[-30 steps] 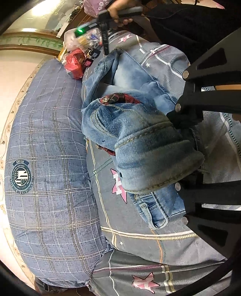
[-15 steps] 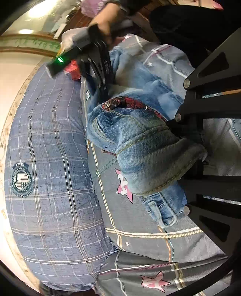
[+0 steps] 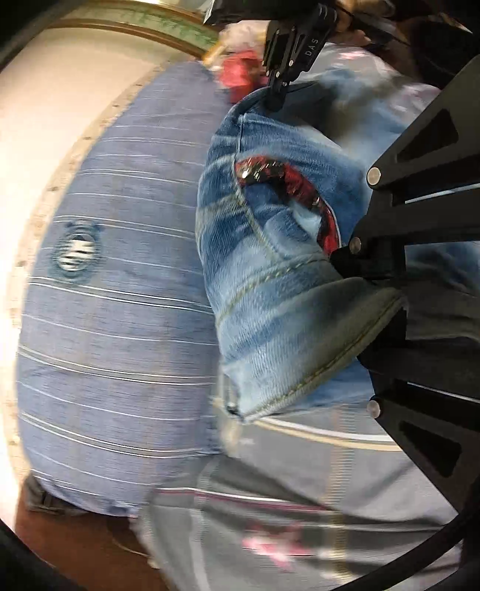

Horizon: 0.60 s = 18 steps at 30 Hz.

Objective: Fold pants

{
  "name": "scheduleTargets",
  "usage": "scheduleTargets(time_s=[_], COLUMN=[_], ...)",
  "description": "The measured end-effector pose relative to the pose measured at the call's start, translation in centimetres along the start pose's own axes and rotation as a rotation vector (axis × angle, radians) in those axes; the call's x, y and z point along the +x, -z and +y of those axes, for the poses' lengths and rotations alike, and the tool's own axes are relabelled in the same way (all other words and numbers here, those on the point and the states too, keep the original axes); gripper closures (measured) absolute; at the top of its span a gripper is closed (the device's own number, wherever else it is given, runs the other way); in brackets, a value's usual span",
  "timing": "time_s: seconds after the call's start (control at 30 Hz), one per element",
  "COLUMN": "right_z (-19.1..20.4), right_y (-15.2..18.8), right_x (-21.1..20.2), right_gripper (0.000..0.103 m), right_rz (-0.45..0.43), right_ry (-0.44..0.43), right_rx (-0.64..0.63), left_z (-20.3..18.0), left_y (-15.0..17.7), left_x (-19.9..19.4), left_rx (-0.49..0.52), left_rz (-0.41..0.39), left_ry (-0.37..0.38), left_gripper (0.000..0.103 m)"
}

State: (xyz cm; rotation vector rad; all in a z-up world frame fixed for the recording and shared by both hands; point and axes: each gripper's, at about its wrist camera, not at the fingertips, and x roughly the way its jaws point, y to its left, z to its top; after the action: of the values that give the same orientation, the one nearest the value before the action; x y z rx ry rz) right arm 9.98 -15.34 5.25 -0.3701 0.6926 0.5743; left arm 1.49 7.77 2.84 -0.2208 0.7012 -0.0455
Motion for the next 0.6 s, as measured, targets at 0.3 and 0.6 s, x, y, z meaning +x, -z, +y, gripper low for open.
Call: scheduleTargets(time_s=[0.3, 0.6], right_z=[3.7, -1.0], right_y=[9.8, 2.1], right_x=[1.8, 1.5], right_gripper=[0.099, 0.099], right_rz=[0.237, 0.133], right_ry=[-0.171, 0.004], right_rx=[-0.066, -0.005], left_z=[-0.5, -1.6], left_y=[5.5, -9.2], left_x=[-1.0, 0.7], left_rx=[0.040, 0.116], left_rz=[0.128, -0.041], left_ry=[0.033, -0.074], left_gripper=[0.087, 0.097])
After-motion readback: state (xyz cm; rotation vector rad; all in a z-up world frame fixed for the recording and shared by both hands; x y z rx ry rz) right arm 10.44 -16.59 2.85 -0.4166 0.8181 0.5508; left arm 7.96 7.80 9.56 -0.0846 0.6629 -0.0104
